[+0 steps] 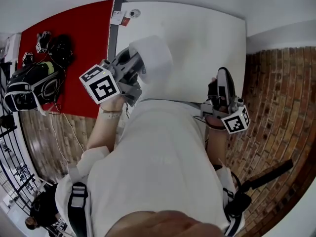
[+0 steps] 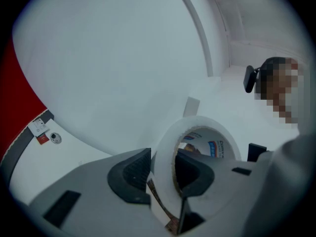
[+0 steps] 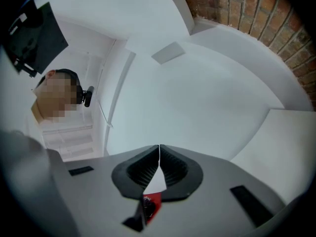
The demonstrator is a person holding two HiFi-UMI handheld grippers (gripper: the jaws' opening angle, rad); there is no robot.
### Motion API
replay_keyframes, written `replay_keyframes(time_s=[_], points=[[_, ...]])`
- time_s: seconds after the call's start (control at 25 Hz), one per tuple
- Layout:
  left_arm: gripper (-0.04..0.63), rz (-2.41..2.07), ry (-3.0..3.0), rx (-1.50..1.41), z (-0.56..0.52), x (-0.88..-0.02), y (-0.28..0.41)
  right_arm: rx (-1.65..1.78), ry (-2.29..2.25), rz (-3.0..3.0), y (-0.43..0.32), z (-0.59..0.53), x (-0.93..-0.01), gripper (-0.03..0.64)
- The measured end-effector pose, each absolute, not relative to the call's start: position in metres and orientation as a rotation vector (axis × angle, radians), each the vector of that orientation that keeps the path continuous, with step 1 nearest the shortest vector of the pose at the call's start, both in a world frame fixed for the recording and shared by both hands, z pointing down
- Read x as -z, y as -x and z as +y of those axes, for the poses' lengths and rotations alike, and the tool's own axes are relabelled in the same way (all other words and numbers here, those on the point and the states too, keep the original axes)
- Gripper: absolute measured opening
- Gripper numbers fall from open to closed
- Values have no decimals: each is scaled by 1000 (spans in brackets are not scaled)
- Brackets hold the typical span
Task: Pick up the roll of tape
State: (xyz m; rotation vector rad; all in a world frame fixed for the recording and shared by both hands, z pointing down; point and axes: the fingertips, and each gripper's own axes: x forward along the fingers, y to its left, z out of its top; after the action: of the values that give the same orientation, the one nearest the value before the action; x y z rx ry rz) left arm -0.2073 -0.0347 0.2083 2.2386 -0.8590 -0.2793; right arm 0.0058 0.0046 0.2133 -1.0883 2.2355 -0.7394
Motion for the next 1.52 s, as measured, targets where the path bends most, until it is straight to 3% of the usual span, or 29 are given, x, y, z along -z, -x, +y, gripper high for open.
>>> replay_keyframes(time_s=[0.68, 1.52], points=[[109, -693, -2075, 776, 34, -188, 287, 668, 932, 2326, 61, 29, -181, 23], [110, -692, -2044, 780, 38, -201, 295, 688, 871, 2370, 88, 38, -184, 23]])
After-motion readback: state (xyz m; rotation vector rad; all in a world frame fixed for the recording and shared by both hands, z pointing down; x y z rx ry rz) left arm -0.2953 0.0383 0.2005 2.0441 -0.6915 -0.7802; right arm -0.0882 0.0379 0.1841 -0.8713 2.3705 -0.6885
